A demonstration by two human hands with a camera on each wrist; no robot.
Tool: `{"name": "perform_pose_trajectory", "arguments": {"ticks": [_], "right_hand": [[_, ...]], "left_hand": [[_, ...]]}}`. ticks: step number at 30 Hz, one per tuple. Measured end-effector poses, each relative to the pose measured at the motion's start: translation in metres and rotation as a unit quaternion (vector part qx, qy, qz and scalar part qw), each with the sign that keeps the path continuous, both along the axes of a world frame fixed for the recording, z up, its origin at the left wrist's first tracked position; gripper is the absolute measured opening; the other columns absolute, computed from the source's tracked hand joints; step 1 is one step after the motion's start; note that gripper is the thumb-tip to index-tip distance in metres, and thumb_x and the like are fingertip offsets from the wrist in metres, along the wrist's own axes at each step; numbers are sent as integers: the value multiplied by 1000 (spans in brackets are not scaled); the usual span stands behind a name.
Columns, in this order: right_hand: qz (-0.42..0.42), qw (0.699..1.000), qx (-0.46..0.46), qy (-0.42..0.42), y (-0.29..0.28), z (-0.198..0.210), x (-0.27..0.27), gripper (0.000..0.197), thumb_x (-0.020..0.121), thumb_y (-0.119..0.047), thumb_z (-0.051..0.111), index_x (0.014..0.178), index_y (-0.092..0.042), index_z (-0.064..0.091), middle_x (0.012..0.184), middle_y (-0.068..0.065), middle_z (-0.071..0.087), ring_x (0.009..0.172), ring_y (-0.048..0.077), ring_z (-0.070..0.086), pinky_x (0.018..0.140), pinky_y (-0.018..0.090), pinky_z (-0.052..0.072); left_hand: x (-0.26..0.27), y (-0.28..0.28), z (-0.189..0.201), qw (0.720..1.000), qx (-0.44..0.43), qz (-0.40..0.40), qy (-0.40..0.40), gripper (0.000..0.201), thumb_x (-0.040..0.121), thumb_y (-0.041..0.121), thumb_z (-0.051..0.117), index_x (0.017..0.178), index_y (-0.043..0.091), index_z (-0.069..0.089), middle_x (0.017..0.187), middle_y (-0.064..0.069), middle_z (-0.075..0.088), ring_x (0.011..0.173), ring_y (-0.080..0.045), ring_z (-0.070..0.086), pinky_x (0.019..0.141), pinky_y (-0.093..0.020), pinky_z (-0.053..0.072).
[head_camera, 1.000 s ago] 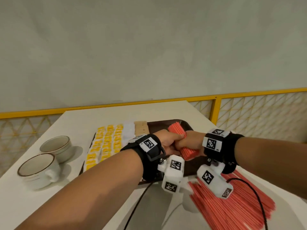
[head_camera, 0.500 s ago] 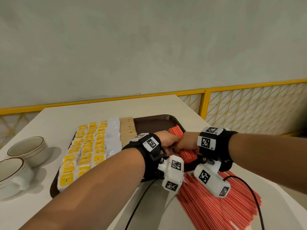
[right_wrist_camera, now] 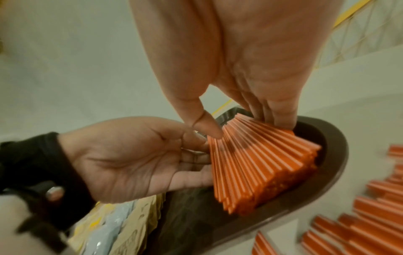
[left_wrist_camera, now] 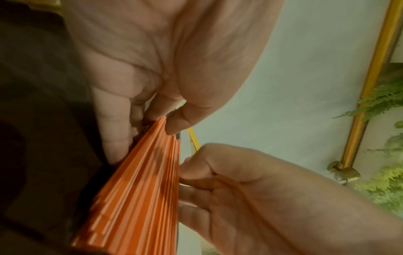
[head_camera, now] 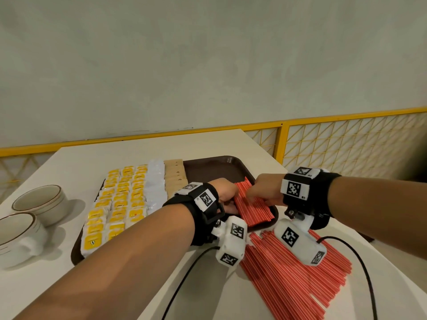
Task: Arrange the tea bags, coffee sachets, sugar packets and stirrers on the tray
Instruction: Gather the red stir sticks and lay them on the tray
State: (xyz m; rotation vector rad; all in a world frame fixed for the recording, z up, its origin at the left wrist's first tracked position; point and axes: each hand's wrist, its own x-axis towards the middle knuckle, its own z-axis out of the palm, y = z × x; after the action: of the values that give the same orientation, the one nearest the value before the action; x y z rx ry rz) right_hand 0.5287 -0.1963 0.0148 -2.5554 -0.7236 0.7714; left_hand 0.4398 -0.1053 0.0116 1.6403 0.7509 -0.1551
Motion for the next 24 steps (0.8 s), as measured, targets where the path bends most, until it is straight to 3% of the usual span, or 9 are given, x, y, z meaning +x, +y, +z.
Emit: {"name": "perform_pose_trajectory", "arguments": {"ticks": [2,6,8,12,15,17,20,22,24], "right_hand": [[-11,1000,-13,-9,-1,3,-3,34,78,-17,66,108,-1,60,111,14,63,107,29,61,97,39,51],[4,999,-27,-45,-5,5,-1,23,83,-20,60,98,-3,63,100,12,65,98,24,64,89,31,54],[17,998,-37,-50,-8,7,2,26,80,-22,64,99,-5,65,99,11,67,96,23,65,87,31,54],[83,992,-90,-33,-18,14,5,64,69,-22,79,127,-9,58,119,9,65,109,24,62,96,37,52],[137,978,-143,-68,-25,18,-1,90,68,-25,83,145,-18,36,139,5,50,121,23,53,104,36,44],[157,971,-148,-108,-28,16,-4,91,71,-28,82,147,-19,32,142,3,46,127,21,47,108,36,38],[159,971,-124,-128,-30,10,-3,83,71,-26,82,143,-17,41,139,2,50,126,21,47,108,36,37],[159,972,-110,-132,-29,8,-2,74,71,-24,82,137,-17,49,134,2,55,122,20,51,105,35,39],[164,972,-105,-133,-28,11,-1,69,70,-26,82,132,-18,54,130,1,58,120,20,53,104,35,39]], "left_hand": [[0,3,-3,1000,4,2,0,20,94,-1,44,78,2,57,80,-14,62,76,-26,65,85,-39,56],[-5,1,-2,1000,4,7,-4,19,95,1,45,80,6,54,93,-13,62,89,-24,63,91,-36,53],[-7,3,-3,1000,5,17,-1,20,96,2,45,78,8,52,92,-9,59,91,-22,61,93,-34,52],[-13,7,-4,1000,8,17,0,20,96,2,48,77,8,52,82,-6,53,87,-21,59,100,-36,47],[-19,9,-4,1000,-6,20,1,19,95,-1,47,80,9,54,83,-5,54,95,-22,60,100,-33,47],[-20,11,-5,999,-2,34,1,18,94,-1,47,81,9,56,84,-5,56,82,-17,58,95,-29,49],[-21,14,-7,999,-19,41,-5,16,94,-2,46,83,7,54,82,-5,57,74,-14,55,93,-29,48],[-23,14,-9,997,-60,46,-16,14,95,-2,44,89,7,52,79,-5,55,69,-12,51,78,-24,49],[-27,11,-9,992,-105,56,-30,13,95,-2,41,93,9,48,77,-4,50,64,-12,45,58,-18,41]]}}
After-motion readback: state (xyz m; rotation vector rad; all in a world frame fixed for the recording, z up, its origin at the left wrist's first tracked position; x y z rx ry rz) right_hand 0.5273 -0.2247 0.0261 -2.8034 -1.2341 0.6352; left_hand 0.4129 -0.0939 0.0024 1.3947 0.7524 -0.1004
